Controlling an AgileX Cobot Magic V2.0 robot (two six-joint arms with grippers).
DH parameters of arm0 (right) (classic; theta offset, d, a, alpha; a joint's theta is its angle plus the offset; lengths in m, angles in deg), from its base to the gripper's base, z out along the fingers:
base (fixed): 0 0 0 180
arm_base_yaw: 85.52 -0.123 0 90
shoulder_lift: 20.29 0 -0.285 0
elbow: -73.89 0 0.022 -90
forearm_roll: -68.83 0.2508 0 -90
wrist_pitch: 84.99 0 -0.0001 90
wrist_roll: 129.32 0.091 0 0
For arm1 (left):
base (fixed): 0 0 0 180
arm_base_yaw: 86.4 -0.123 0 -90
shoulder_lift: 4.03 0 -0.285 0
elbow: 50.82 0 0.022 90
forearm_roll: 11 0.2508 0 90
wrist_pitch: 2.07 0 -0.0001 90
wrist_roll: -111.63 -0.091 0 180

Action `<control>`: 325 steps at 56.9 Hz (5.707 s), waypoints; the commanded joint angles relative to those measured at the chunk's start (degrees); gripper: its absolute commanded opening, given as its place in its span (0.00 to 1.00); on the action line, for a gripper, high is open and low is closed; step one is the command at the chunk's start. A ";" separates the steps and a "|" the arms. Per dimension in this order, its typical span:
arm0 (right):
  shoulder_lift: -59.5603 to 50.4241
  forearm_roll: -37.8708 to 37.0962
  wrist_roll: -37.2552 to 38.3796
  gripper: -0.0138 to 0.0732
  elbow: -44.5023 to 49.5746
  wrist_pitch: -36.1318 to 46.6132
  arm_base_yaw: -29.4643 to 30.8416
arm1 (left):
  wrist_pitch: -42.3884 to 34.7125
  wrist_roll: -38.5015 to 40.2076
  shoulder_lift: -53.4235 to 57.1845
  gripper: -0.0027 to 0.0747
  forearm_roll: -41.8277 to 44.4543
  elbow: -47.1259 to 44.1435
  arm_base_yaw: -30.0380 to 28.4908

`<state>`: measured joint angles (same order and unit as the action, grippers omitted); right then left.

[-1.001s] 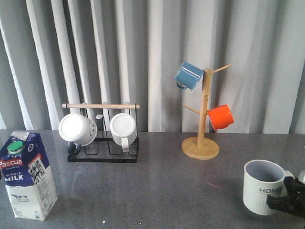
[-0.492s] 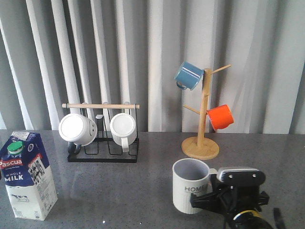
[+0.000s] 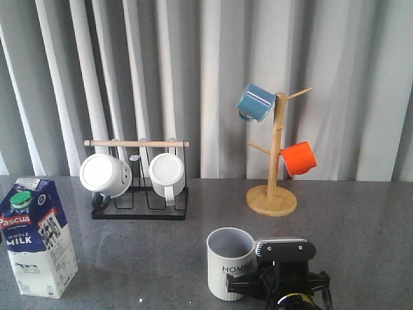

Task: Place milk next to cup
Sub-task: 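Slide the mug toward the table center and open the right gripper, then withdraw and raise the right gripper away from the mug, then grasp the top of the Pascual milk carton with the left gripper, then lift the milk carton and carry it toward the HOME mug, then lower the milk carton onto the table beside the mug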

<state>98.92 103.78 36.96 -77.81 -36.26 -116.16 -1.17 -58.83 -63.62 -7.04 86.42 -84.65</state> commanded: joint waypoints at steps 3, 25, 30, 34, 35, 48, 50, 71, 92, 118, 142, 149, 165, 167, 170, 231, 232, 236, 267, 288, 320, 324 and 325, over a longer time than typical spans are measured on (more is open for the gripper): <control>-3.65 -1.20 -1.11 0.43 1.80 3.52 0.02 | -4.61 0.07 0.41 0.71 -0.30 1.97 0.34; -22.28 -23.01 2.23 0.57 11.64 -5.97 7.54 | -4.61 0.07 0.41 0.71 -0.30 1.97 0.34; -28.38 -29.78 3.41 0.57 9.39 -14.04 11.53 | -4.61 0.07 0.41 0.71 -0.30 1.97 0.34; -32.97 -33.59 5.92 0.57 6.85 -20.07 14.24 | -4.61 0.07 0.41 0.71 -0.30 1.97 0.34; -33.81 -34.95 6.82 0.57 6.40 -21.00 15.02 | -4.61 0.07 0.41 0.71 -0.30 1.97 0.34; -46.94 -38.33 10.59 0.56 2.93 -23.05 19.60 | -4.61 0.07 0.41 0.71 -0.30 1.97 0.34; -48.74 -38.13 10.65 0.55 2.93 -23.12 19.60 | -4.61 0.07 0.41 0.71 -0.30 1.97 0.34; -54.75 -34.53 8.92 0.15 3.15 -23.06 19.60 | -4.61 0.07 0.41 0.71 -0.30 1.97 0.34; -54.75 -34.53 9.11 0.15 3.15 -23.06 19.60 | -4.61 0.07 0.41 0.71 -0.30 1.97 0.34; -54.75 -34.53 9.11 0.15 3.15 -23.06 19.60 | -11.86 -6.02 -1.00 0.77 0.19 3.79 -0.55; -54.75 -34.53 9.11 0.15 3.15 -23.06 19.60 | -7.74 -3.82 -20.30 0.96 0.08 21.01 -2.69; -54.75 -34.53 9.11 0.15 3.15 -23.06 19.60 | -8.92 -3.76 -23.51 0.96 0.08 21.32 -2.69; -54.75 -34.53 9.11 0.15 3.15 -23.06 19.60 | -10.02 -1.96 -28.59 0.95 0.08 21.32 -2.69; -54.75 -34.53 9.11 0.15 3.15 -23.06 19.60 | -10.29 -1.43 -29.24 0.94 0.08 21.32 -2.69; -54.75 -34.53 9.11 0.15 3.15 -23.06 19.60 | -10.56 -1.02 -30.41 0.91 0.08 21.32 -2.69; -54.75 -34.53 9.11 0.15 3.15 -23.06 19.60 | -18.83 -30.26 -31.35 0.03 -35.49 21.27 6.46; -54.75 -34.53 9.11 0.15 3.15 -23.06 19.60 | -19.70 -34.69 -31.29 0.03 -39.32 21.27 7.70; -54.75 -34.53 9.11 0.15 3.15 -23.06 19.60 | -24.28 -48.61 -31.22 0.03 -52.19 21.37 12.31; -54.75 -34.53 9.11 0.15 3.15 -23.06 19.60 | -37.00 -63.75 -42.36 0.03 -70.38 32.12 39.37; -54.75 -34.53 9.11 0.15 3.15 -23.06 19.60 | -39.51 -62.35 -46.23 0.03 -72.93 32.63 41.30; -54.75 -34.53 9.11 0.15 3.15 -23.06 19.60 | -39.55 -60.78 -46.23 0.03 -72.94 32.58 41.58; -54.75 -34.53 9.11 0.15 3.15 -23.06 19.60 | -39.55 -60.83 -46.23 0.03 -72.94 32.58 41.58; -54.75 -34.53 9.11 0.15 3.15 -23.06 19.60 | -39.61 -60.83 -46.23 0.03 -72.94 32.58 41.58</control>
<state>44.97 69.35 46.39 -72.89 -63.38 -96.76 -38.47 -120.24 -112.26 -81.64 117.25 -43.51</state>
